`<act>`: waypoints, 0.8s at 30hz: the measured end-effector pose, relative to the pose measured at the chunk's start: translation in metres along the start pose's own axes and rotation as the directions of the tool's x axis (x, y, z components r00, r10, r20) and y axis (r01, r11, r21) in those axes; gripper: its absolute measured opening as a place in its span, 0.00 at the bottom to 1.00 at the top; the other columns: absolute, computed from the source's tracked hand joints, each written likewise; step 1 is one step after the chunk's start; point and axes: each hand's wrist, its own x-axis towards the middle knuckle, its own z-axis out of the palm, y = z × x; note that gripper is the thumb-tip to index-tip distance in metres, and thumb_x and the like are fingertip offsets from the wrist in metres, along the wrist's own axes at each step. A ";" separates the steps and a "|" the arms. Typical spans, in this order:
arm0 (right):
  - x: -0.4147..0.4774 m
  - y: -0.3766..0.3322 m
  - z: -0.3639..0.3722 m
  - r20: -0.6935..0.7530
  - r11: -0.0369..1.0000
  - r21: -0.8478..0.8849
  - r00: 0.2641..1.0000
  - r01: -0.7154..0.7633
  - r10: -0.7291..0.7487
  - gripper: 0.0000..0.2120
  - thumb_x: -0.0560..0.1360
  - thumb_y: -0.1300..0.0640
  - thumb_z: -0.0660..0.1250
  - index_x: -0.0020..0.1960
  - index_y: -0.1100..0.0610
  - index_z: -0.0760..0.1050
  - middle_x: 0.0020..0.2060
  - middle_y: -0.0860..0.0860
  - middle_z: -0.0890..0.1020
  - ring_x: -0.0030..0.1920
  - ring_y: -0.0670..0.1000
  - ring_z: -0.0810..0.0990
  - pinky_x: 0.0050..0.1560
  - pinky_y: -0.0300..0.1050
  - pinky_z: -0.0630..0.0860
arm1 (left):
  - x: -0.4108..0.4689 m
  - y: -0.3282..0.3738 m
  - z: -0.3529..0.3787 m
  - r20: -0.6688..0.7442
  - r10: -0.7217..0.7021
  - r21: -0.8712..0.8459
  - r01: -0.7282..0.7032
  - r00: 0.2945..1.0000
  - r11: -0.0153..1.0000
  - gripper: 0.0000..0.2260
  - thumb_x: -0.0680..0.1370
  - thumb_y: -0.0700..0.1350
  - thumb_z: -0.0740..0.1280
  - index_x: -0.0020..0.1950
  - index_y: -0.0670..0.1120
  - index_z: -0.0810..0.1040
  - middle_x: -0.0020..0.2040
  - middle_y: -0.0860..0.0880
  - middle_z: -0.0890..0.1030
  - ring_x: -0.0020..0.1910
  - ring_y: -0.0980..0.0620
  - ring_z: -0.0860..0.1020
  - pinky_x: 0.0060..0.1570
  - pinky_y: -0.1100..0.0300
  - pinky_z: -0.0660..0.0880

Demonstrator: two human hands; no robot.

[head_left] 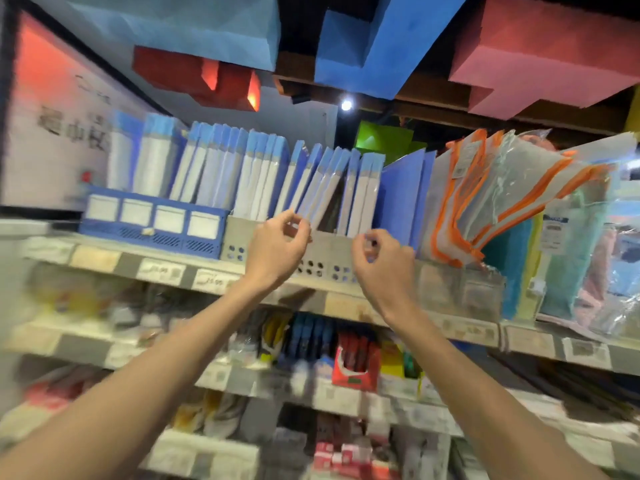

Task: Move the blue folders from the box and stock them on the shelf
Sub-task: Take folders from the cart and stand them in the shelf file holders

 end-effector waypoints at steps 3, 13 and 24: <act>-0.059 -0.034 0.019 0.185 0.995 0.085 0.982 -0.045 0.029 0.11 0.78 0.53 0.66 0.41 0.57 0.80 0.34 0.52 0.84 0.40 0.54 0.83 0.49 0.47 0.75 | -0.062 -0.002 -0.051 0.044 -0.057 0.120 0.052 0.997 0.991 0.10 0.77 0.57 0.64 0.41 0.54 0.78 0.36 0.55 0.85 0.35 0.55 0.83 0.41 0.50 0.81; -0.300 -0.180 0.139 0.688 0.861 0.392 0.725 -0.324 -0.040 0.09 0.79 0.53 0.65 0.46 0.57 0.80 0.36 0.45 0.82 0.41 0.43 0.79 0.45 0.38 0.74 | -0.309 -0.031 -0.305 -0.049 -0.449 0.523 0.406 0.892 0.749 0.06 0.79 0.53 0.66 0.43 0.54 0.78 0.37 0.56 0.85 0.32 0.60 0.81 0.40 0.53 0.80; -0.521 -0.390 0.216 0.851 0.788 0.504 0.361 -0.353 -0.382 0.06 0.78 0.58 0.67 0.48 0.57 0.83 0.41 0.52 0.85 0.41 0.48 0.80 0.45 0.40 0.71 | -0.518 -0.029 -0.557 -0.493 -0.648 0.536 0.789 0.580 0.299 0.02 0.77 0.51 0.68 0.46 0.55 0.79 0.41 0.57 0.84 0.40 0.58 0.80 0.48 0.56 0.78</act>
